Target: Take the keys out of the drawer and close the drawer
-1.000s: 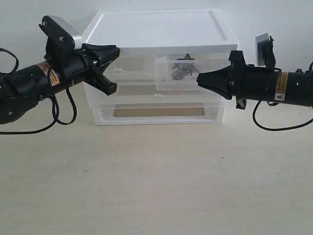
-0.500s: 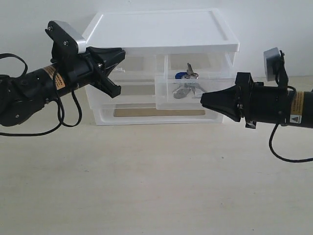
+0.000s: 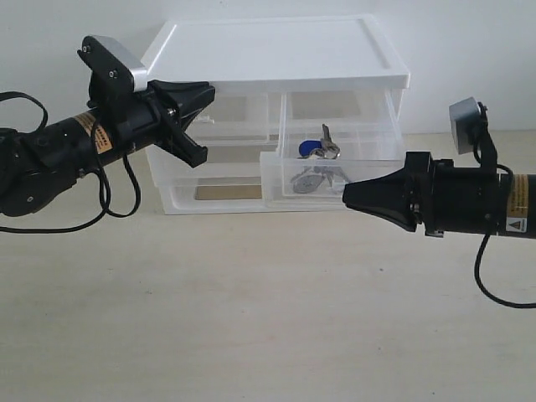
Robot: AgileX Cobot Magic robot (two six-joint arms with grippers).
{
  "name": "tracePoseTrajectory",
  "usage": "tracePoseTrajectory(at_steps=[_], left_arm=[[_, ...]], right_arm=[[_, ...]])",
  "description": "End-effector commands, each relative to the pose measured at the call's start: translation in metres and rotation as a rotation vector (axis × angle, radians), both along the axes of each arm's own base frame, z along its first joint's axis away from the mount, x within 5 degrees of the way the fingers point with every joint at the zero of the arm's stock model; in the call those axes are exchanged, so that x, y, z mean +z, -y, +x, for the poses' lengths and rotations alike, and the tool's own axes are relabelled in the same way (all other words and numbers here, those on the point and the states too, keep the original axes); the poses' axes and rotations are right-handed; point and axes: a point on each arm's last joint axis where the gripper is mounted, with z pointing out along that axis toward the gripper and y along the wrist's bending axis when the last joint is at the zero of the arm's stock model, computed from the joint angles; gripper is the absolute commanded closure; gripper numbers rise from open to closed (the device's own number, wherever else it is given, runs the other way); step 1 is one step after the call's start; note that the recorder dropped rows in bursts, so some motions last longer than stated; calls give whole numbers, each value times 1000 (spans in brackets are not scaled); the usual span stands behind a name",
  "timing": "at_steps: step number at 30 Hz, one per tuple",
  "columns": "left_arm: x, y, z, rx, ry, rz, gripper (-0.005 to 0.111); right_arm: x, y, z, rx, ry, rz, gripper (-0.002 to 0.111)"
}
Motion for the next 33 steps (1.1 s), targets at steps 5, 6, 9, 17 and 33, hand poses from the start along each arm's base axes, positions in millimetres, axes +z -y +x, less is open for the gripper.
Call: tracePoseTrajectory(at_steps=[5, 6, 9, 17, 33], left_arm=[[-4, -14, 15, 154, -86, -49, 102], [-4, -14, 15, 154, -86, -49, 102], [-4, -14, 15, 154, -86, -49, 102], [-5, -13, 14, 140, -96, -49, 102], [-5, -13, 14, 139, -93, -51, 102]], right_arm=[[-1, -3, -7, 68, 17, -37, 108], [0, -3, -8, 72, 18, -35, 108], [1, -3, -9, 86, 32, -20, 102], [0, -5, -13, 119, -43, -4, 56], [77, -34, -68, 374, 228, -131, 59]])
